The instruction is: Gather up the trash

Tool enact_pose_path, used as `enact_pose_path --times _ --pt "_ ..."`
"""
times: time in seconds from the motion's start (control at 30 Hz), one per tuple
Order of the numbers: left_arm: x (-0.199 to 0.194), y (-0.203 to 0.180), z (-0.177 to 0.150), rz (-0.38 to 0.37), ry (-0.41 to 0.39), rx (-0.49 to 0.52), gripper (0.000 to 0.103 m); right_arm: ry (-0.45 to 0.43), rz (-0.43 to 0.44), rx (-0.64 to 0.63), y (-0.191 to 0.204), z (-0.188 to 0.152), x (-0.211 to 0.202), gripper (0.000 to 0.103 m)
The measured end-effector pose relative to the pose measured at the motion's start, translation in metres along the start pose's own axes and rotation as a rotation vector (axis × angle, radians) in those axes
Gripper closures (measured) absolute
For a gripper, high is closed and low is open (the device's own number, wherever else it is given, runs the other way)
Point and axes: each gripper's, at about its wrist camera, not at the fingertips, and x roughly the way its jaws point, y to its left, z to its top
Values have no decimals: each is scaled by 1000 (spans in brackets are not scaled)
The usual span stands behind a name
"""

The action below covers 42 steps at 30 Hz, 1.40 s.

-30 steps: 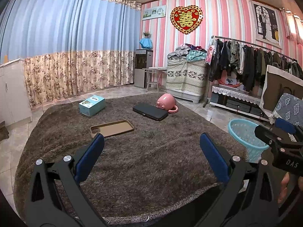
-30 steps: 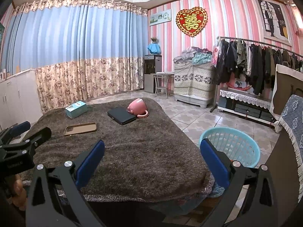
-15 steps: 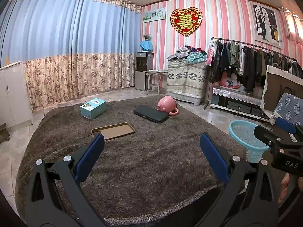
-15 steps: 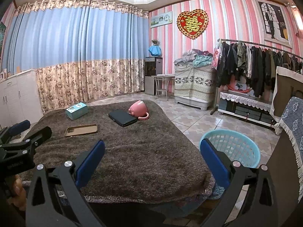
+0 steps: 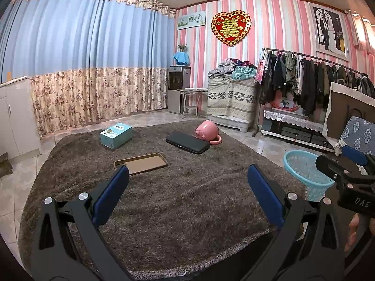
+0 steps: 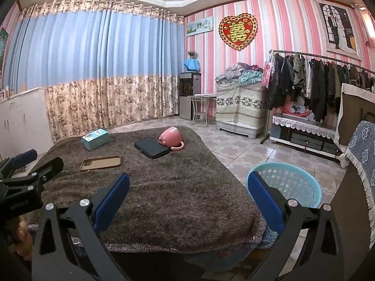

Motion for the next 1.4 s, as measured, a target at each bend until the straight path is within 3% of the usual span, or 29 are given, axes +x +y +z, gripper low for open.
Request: enact_pose_path --times 1.4 --pt "0 0 -2 -1 -10 2 5 -3 2 -1 -2 1 -2 4"
